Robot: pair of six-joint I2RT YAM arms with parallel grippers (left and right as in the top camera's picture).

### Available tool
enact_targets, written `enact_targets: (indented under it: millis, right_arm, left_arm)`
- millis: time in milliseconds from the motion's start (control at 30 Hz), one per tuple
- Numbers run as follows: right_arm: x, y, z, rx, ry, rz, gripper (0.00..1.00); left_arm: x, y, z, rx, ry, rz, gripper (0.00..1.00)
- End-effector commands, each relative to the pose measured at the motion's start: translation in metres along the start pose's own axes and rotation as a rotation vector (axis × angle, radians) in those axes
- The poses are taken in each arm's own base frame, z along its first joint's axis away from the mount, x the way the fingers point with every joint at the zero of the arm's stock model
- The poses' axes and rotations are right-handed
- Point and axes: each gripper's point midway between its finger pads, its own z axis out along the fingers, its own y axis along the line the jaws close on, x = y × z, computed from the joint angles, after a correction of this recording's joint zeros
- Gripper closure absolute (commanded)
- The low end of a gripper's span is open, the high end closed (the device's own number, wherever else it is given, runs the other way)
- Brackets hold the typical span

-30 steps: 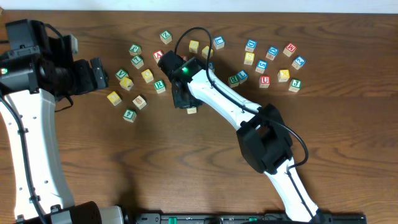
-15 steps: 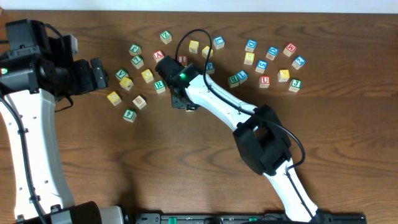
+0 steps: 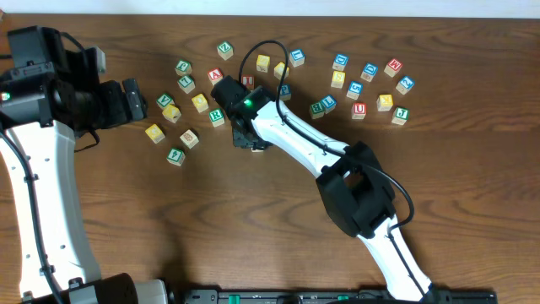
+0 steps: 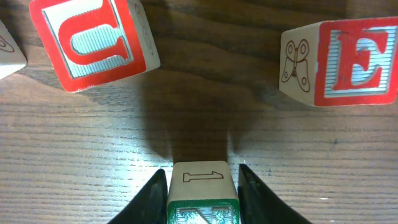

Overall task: Spell out NEURIPS
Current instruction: 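Carry the green N block toward the front and set it down, then move the right gripper over the red E block and lower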

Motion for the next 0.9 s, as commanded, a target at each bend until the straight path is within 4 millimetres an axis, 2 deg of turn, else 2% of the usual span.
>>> enact_targets:
  millis: [0,167,300,433,533,667,733,867]
  right_arm:
    - [0.004,0.003,-0.003,-0.003,0.001,-0.002,0.65]
    - [-0.005,0.003,-0.022,-0.028,-0.026,-0.011,0.57]
    - [-0.012,0.005,-0.041,-0.056,-0.059,-0.044,0.46]
    - [-0.022,0.003,-0.069,-0.086,-0.107,-0.085,0.45]
    - [-0.029,-0.002,-0.081,-0.095,-0.125,-0.087,0.44]
    - [-0.034,-0.011,-0.085,-0.116,-0.116,-0.102,0.44]
    - [-0.039,-0.022,-0.083,-0.130,-0.093,-0.123,0.43]
    - [-0.042,-0.030,-0.081,-0.213,-0.051,-0.212,0.42]
  left_arm:
    - [-0.006,-0.003,-0.008,0.012,-0.029,0.003,0.02]
    - [-0.006,-0.003,-0.008,0.012,-0.029,0.003,0.03]
    - [-0.006,-0.003,-0.008,0.012,-0.030,0.003,0.02]
    - [-0.006,-0.003,-0.008,0.012,-0.029,0.003,0.02]
    - [-0.006,-0.003,-0.008,0.012,-0.029,0.003,0.02]
    - [-0.006,-0.003,-0.008,0.012,-0.030,0.003,0.03]
    - [-0.006,-0.003,-0.008,0.012,-0.029,0.003,0.03]
    - [-0.006,-0.003,-0.008,0.012,-0.029,0.003,0.02]
